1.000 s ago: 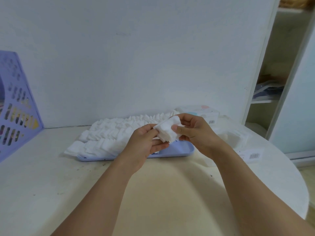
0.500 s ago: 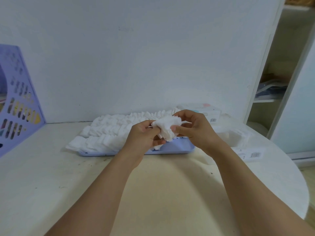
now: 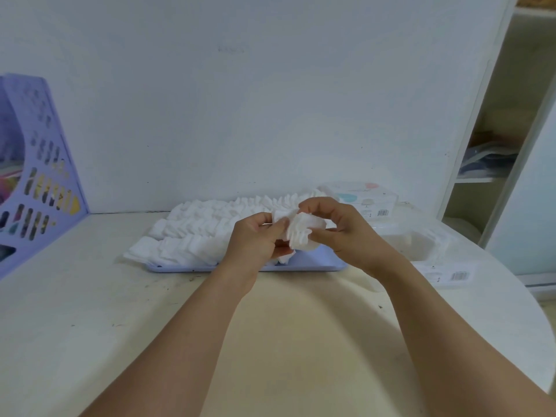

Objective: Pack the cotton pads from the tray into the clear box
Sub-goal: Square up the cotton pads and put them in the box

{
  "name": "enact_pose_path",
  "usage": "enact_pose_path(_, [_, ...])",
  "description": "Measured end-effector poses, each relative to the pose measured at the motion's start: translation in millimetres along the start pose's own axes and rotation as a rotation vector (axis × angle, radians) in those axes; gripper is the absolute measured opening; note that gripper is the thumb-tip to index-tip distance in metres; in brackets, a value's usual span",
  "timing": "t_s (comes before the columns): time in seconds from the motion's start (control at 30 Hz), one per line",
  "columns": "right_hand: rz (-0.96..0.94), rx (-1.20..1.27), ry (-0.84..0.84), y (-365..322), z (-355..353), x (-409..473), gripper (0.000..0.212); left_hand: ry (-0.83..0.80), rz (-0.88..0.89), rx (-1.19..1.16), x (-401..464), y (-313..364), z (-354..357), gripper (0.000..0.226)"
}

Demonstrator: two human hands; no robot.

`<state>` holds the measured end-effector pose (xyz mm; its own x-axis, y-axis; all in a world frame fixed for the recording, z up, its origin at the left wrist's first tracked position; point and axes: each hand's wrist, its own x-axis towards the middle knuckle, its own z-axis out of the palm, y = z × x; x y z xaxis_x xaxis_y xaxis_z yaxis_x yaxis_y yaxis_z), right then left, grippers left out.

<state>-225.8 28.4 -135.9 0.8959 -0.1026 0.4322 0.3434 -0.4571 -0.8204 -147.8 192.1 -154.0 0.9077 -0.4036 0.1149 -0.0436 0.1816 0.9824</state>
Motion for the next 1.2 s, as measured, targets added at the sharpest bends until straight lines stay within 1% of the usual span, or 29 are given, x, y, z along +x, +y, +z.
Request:
enact_pose_path(0.1, [-0.003,0.039,0.027,-1.9,-3.4,-0.8,0.027,0.082,0.037,0.024,3.0,-2.0,-1.0,0.007])
enact_pose_path(0.23, [-0.065,0.06,0.071,-9.4,-7.0,-1.4,0.025,0.17,0.069,0.101,7.6,-3.4,-5.1,0.011])
enact_pose_path(0.3, [-0.071,0.133,0.057,-12.7,-10.9,-2.9,0.029,0.207,0.104,0.17,9.8,-3.4,-6.9,0.013])
enact_pose_path(0.33, [-0.057,0.176,0.022,-14.5,-11.8,-3.9,0.034,0.213,0.129,0.213,10.2,-3.2,-7.8,0.014])
enact_pose_path(0.4, [-0.018,0.212,-0.068,-16.4,-9.7,-5.7,0.046,0.19,0.165,0.284,7.8,-3.2,-8.5,0.013])
enact_pose_path(0.43, [-0.005,0.199,-0.104,-16.0,-7.8,-5.5,0.049,0.158,0.182,0.324,6.4,-3.0,-8.3,0.013])
enact_pose_path(0.5, [0.012,0.143,-0.133,-14.1,-3.7,-5.2,0.047,0.054,0.194,0.389,2.5,-3.8,-7.6,0.012])
enact_pose_path(0.57, [0.016,0.104,-0.105,-12.7,-3.1,-4.4,0.045,-0.035,0.155,0.376,-0.1,-1.9,-6.1,0.014])
enact_pose_path(0.63, [0.015,0.081,-0.079,-12.8,-5.5,-3.9,0.047,-0.066,0.104,0.306,-1.7,1.3,-3.9,0.019])
enact_pose_path(0.73, [0.012,0.036,-0.077,-11.5,-7.6,-3.5,0.051,-0.085,0.034,0.175,-3.9,5.3,-0.7,0.022])
enact_pose_path(0.87, [0.016,0.06,-0.027,-5.7,-5.7,-0.6,0.054,-0.101,0.014,0.172,-3.9,3.2,-1.8,0.02])
enact_pose_path(0.97, [0.017,0.06,-0.012,-2.9,-7.4,0.8,0.052,-0.12,-0.006,0.167,-3.5,2.1,-1.4,0.023])
enact_pose_path(1.03, [0.016,0.032,-0.008,-1.7,-8.4,1.6,0.052,-0.133,-0.046,0.111,-3.7,3.0,1.4,0.026])
enact_pose_path(1.13, [0.019,-0.023,0.056,-1.6,-3.1,1.8,0.05,-0.161,-0.102,0.061,-6.4,4.5,4.4,0.041])
enact_pose_path(1.2, [-0.004,-0.076,0.099,-2.7,1.8,1.5,0.045,-0.187,-0.085,0.044,-7.9,3.3,7.7,0.035])
